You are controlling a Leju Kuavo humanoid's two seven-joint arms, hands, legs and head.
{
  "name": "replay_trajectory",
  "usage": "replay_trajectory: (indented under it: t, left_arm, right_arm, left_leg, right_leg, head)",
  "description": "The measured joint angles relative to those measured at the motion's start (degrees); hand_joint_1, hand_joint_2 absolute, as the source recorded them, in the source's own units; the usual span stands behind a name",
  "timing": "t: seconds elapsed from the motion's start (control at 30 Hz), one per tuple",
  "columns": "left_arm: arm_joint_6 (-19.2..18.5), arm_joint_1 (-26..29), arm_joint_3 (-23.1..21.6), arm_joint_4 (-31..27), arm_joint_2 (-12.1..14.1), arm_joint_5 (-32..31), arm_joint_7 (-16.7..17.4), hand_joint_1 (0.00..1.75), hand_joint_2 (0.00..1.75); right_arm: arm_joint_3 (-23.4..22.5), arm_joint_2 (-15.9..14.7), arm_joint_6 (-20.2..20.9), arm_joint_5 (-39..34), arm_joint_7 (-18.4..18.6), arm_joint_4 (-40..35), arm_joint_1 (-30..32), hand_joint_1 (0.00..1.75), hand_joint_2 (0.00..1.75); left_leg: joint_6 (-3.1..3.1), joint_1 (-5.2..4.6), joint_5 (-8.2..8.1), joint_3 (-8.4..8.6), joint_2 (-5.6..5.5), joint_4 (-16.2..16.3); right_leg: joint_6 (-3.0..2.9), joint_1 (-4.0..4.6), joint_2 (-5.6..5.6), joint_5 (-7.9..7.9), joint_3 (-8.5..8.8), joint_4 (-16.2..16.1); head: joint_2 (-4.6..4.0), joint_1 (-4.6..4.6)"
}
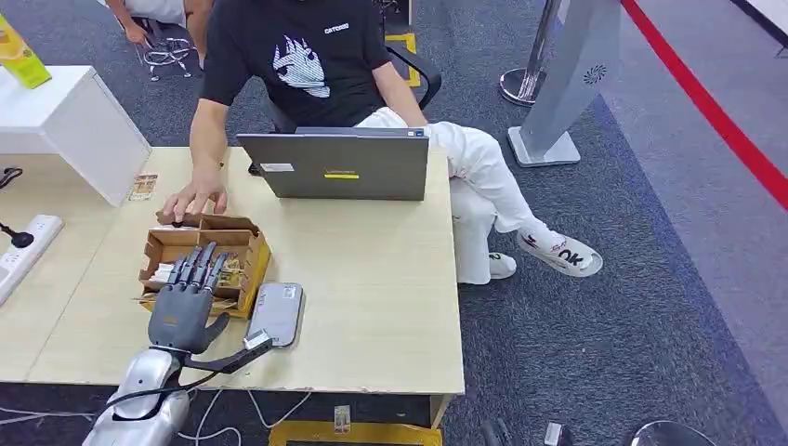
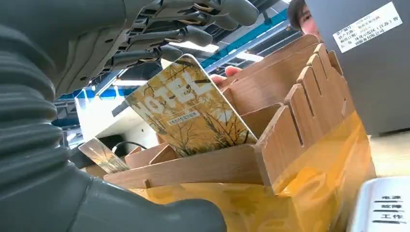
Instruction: Pass the card to the sensor for recognition and then transmit it.
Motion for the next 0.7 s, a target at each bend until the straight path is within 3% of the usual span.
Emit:
replay_trajectory:
  t: [0.37,0.4,0.7]
  left_arm:
    - [-0.02,-0.01,0.02,0.00,-0.09,0.61,-0.35,0.00,1.75]
    - [-0.02,-0.01,0.02,0.00,-0.09,0.68,-0.41,1.75,1.75]
    - [-1.03,0.01,0.02,0.59,-0.09,1.33,-1.24,1.75,1.75]
  right_arm:
    - [0.00,0.00,0.02,-0.18,-0.15,0.00,0.01,0.00,1.75]
    - [0.00,0.00,0.02,-0.26,-0.15,0.00,0.00,0.00,1.75]
    - [0.00,0.00,0.37,-0.41,-0.17,0.00,0.03,0.00,1.75]
  left_leg:
    - [0.00,0.00,0.00,0.00,0.00,0.00]
    - [0.00,0.00,0.00,0.00,0.00,0.00]
    - [0.00,0.00,0.00,0.00,0.00,0.00]
  right_leg:
    - [0.00,0.00,0.00,0.00,0.00,0.00]
    - [0.00,0.00,0.00,0.00,0.00,0.00]
    - [0.00,0.00,0.00,0.00,0.00,0.00]
  head:
    - [0.00,0.00]
    - [0.00,0.00]
    - [0.00,-0.02]
